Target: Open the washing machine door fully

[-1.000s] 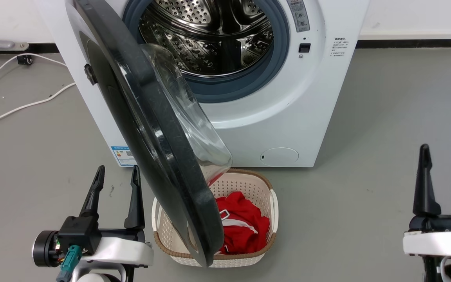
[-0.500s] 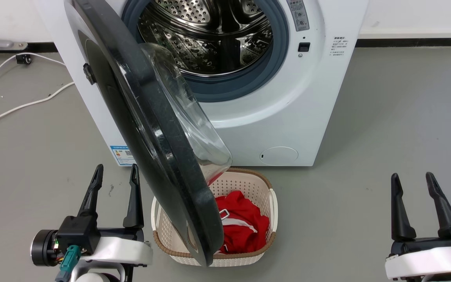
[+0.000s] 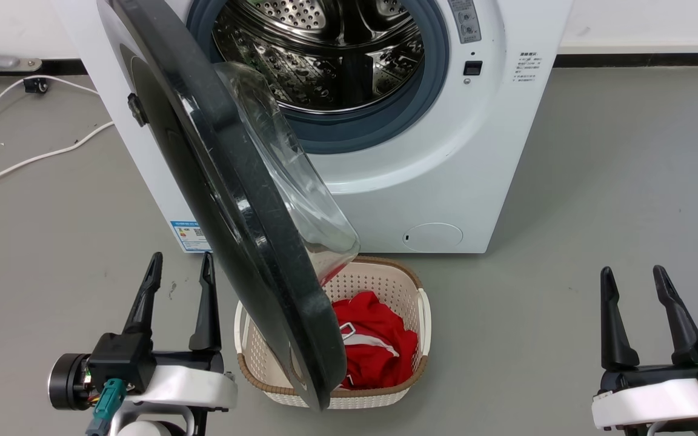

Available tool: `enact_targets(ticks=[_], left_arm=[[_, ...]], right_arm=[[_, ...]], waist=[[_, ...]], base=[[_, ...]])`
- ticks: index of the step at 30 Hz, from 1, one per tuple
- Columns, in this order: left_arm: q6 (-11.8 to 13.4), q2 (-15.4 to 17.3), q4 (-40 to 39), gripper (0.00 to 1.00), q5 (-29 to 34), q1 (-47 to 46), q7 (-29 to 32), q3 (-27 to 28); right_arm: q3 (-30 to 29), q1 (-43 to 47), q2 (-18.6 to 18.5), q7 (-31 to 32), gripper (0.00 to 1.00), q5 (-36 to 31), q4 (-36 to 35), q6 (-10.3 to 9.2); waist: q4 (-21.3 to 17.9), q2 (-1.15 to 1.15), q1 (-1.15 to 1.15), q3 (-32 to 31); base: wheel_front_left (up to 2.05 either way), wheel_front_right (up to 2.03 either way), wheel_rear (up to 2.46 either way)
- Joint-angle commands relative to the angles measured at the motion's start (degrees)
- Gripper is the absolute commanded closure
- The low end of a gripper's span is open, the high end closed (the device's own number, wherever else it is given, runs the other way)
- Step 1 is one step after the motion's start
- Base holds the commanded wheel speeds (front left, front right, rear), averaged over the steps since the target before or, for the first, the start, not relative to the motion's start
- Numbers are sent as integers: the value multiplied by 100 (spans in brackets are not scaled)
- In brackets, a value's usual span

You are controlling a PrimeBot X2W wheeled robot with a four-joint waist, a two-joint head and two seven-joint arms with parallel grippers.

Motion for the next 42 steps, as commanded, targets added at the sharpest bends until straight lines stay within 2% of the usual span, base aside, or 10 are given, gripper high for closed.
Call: enact_targets(ticks=[1, 2, 12, 16, 21, 24, 30, 33, 36, 42], left_arm=[[-17, -4, -32, 64, 5, -42, -13, -14], [-21, -4, -38, 100, 4, -38, -13, -15], [0, -4, -149, 100, -37, -33, -13, 1], [50, -3, -440, 100, -55, -106, -13, 34], [135, -4, -1181, 100, -60, -222, -13, 153], [189, -4, -1986, 100, 19, -357, -12, 213], [154, -3, -3190, 100, 172, -591, -12, 104], [-14, -5, -3625, 100, 307, -691, -11, -145], [-216, 43, -3864, 100, 443, -710, -10, -629], [-442, 278, -3642, 100, 400, -430, -8, -1956]], right_arm=[[9, -86, 13, -11, 0, 10, 8, -1], [13, -86, 13, -17, 0, 17, 8, -1], [21, -76, 13, -41, 0, 33, 0, -2], [23, -81, 13, -38, 0, 59, 14, -2], [21, -81, 13, -35, 0, 68, 27, -2], [18, -101, 13, -27, 0, 85, 40, -2], [31, -100, 13, -28, 0, 98, 64, -2], [40, -102, 13, -31, 0, 114, 77, -2], [53, -90, 13, -32, 0, 139, 90, -2], [77, -80, 12, -22, 0, 165, 145, -2]], waist=[[2, 0, 0, 4], [3, 0, 0, 5], [-3, 0, 0, 16], [-12, 0, 0, 24], [-16, 0, 0, 15], [-21, 0, 0, 14], [-38, 0, 0, 11], [-41, 0, 0, 14], [-41, 0, 0, 4], [-45, 0, 0, -33]], base=[[0, 0, 0], [0, 0, 0], [0, 0, 0], [0, 0, 0], [0, 0, 0], [0, 0, 0], [0, 0, 0], [0, 0, 0], [0, 0, 0], [0, 0, 0]])
